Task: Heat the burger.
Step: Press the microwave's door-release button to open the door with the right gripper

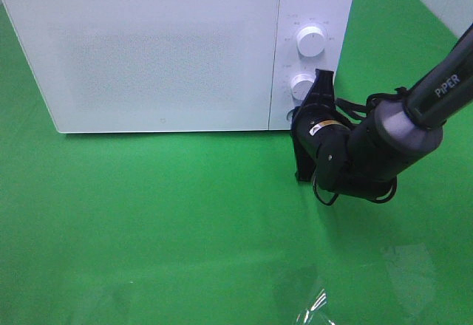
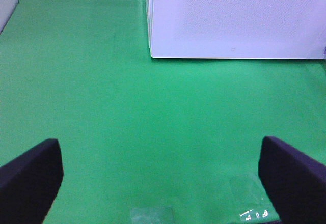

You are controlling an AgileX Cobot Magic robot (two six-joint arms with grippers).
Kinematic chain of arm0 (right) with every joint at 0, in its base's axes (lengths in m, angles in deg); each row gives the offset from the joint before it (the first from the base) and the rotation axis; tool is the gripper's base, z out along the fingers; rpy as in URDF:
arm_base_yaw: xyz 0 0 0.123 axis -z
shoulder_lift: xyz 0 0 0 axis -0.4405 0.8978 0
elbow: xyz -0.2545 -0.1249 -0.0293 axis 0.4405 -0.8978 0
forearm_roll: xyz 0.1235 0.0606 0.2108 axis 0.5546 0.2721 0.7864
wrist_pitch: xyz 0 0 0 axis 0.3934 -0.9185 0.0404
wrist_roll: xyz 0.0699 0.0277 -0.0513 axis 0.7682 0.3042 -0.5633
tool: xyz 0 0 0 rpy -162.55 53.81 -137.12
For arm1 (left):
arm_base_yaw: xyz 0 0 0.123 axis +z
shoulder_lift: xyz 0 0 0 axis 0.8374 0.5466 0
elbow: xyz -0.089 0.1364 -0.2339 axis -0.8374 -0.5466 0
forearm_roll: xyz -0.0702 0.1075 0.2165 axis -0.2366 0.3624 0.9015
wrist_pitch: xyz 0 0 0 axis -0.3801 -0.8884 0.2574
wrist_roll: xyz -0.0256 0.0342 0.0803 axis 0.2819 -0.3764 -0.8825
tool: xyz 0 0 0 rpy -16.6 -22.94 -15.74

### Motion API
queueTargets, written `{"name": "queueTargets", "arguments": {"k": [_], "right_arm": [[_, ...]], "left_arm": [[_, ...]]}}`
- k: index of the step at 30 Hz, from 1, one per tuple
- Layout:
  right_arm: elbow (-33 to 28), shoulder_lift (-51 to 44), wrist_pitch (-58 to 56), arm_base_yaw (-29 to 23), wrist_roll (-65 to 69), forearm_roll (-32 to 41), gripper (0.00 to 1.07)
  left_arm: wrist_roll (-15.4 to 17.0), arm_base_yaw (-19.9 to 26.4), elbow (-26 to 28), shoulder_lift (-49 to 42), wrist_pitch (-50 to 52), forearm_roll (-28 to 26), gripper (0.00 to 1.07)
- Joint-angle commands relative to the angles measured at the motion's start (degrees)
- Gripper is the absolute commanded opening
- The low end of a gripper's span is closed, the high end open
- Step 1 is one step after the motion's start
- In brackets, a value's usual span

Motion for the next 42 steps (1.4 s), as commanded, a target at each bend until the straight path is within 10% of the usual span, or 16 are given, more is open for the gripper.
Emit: {"name": "queueTargets", "arguments": {"k": [1,22,42], "right_arm": [[4.41,0.00,10.14,1.15,-0.23,-0.06,0.00],[9.91,3.04,12.43,0.97,-0.92,0.69,0.00],[0.46,-3.44,-0.11,-2.18,-0.34,2.23,0.00]], "left_arm": [[0.06,0.29,-0.17,-0.92,0.46,-0.46,0.97],[0.06,0.29,-0.17,-0.92,0.46,-0.46,0.97],[0.06,0.29,-0.17,-0.92,0.46,-0.46,0.97]]}}
